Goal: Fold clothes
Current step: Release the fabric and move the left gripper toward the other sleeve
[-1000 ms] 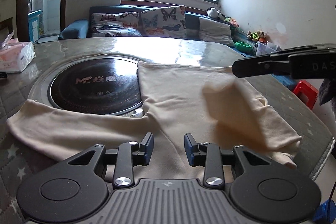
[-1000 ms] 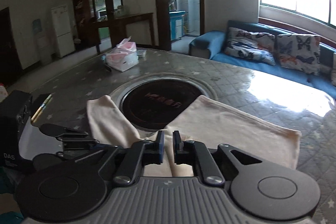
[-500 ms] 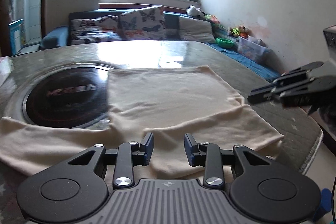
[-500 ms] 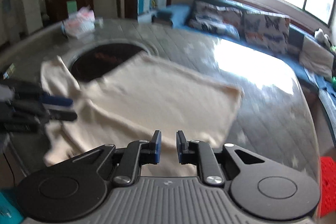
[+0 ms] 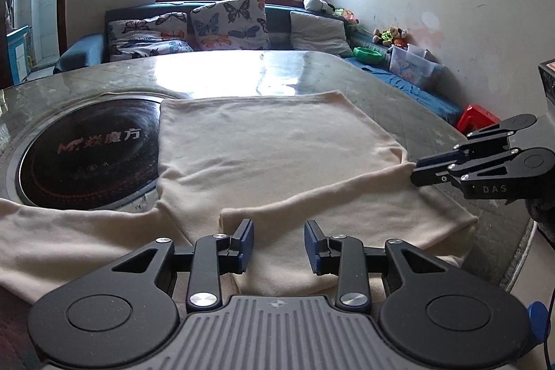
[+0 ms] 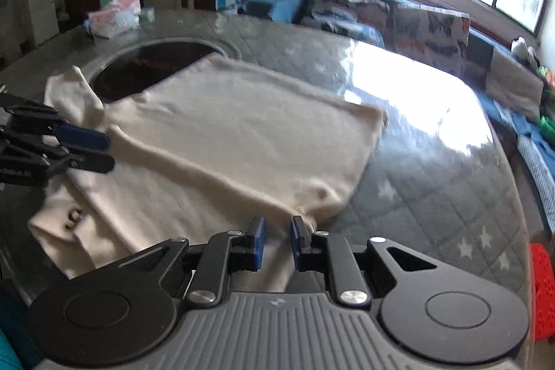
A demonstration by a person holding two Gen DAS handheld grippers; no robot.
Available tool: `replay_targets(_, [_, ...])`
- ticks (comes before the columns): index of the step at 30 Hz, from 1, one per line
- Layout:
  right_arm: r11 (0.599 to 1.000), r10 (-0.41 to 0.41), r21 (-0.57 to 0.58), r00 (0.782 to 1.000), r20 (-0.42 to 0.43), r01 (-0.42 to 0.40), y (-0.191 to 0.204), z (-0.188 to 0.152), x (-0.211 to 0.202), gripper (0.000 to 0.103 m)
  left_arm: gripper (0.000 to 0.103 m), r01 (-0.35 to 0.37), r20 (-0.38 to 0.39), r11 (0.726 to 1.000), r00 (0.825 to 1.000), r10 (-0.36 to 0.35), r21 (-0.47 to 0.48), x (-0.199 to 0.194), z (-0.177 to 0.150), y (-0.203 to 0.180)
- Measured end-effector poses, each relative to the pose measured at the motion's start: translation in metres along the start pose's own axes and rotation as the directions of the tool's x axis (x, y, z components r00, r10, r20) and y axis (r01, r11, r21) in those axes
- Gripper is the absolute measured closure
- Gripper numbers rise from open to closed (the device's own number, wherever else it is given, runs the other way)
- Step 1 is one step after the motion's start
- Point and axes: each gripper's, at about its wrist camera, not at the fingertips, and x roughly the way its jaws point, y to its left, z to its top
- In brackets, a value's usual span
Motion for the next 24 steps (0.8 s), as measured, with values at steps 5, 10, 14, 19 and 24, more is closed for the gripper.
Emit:
replay_targets(5, [0.998, 0.043, -0.035, 0.999, 0.004, -0.043, 0.013, 0.006, 0.002, 0.089, 0.068, -0.030, -0.004, 0.999, 1.000, 0.030, -0.034, -0.002, -0.001, 0.011])
replay_targets(10, [0.994, 0.086, -0.071, 0.996, 0.007, -0.086, 0.026, 0.011, 0.004, 0.087, 0.068, -0.077, 0.028, 0.995, 0.997, 0.079, -0.066, -0.022, -0.002, 0.028])
replay_targets(14, [0.988, 0.121, -0.099, 0.993, 0.007, -0.120, 0.036, 0.016, 0.005, 0.086, 0.068, -0.169, 0.030, 0.975, 0.984, 0.175, -0.142, -0.036, -0.007, 0.057])
replay_targets(19, [0.959, 0.208, -0.194, 0.978, -0.014, -0.207, 0.070, 0.025, 0.012, 0.086, 0.068, -0.305, 0.023, 0.920, 0.947, 0.320, -0.245, -0.055, -0.012, 0.101])
replay_targets(24, [0.914, 0.272, -0.302, 0.961, -0.044, -0.273, 0.113, 0.037, 0.026, 0.086, 0.063, -0.411, 0.007, 0.853, 0.900, 0.437, -0.320, -0.072, -0.017, 0.139])
